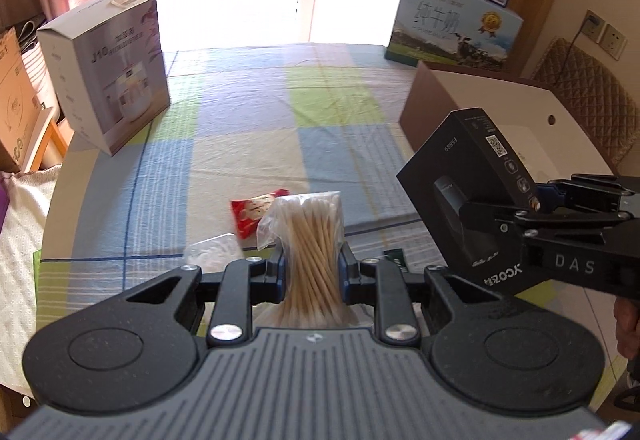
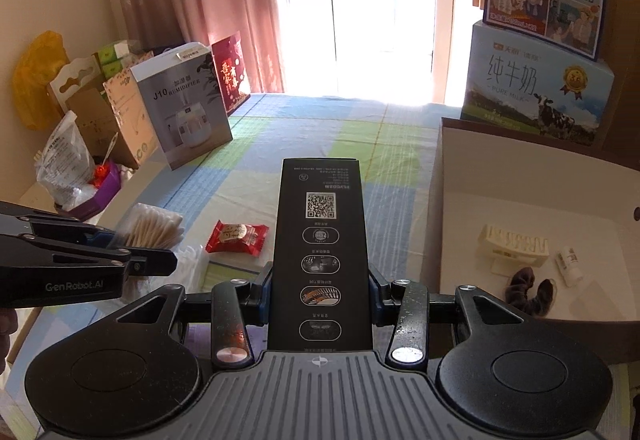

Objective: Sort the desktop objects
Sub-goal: 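Carry the black box and swab bag over the brown box and lower them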

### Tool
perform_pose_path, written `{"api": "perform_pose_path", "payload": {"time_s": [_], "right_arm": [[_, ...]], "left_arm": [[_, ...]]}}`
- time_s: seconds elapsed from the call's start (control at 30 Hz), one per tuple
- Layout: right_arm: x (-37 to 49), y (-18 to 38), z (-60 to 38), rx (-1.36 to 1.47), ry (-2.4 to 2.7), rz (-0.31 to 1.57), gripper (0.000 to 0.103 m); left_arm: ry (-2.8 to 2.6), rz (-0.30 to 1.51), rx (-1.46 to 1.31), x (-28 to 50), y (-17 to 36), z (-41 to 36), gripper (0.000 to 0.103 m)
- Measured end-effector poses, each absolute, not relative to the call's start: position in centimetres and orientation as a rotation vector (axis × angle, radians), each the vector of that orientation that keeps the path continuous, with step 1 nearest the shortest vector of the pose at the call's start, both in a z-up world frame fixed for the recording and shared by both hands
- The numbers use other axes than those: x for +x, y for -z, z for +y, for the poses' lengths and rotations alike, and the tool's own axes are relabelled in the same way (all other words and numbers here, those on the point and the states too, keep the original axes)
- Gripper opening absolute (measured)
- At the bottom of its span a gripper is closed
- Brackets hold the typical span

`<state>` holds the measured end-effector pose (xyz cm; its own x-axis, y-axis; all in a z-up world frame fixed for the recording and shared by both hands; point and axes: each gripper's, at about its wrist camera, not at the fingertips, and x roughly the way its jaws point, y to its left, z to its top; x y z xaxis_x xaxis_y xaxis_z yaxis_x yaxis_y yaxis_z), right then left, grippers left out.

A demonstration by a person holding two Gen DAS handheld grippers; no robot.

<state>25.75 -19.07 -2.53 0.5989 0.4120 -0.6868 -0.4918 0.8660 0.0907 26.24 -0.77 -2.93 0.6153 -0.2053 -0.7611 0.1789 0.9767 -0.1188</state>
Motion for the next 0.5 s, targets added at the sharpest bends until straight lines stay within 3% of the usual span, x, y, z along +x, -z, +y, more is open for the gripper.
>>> {"api": "perform_pose_path", "payload": {"time_s": [0.5], "right_arm": [[22.3,-1.7,-30.2,-0.065,-0.432,0.69,0.041]], "left_arm": [[0.352,0.828,-0.003,24.1,0.0,-11.1,0.02]]}}
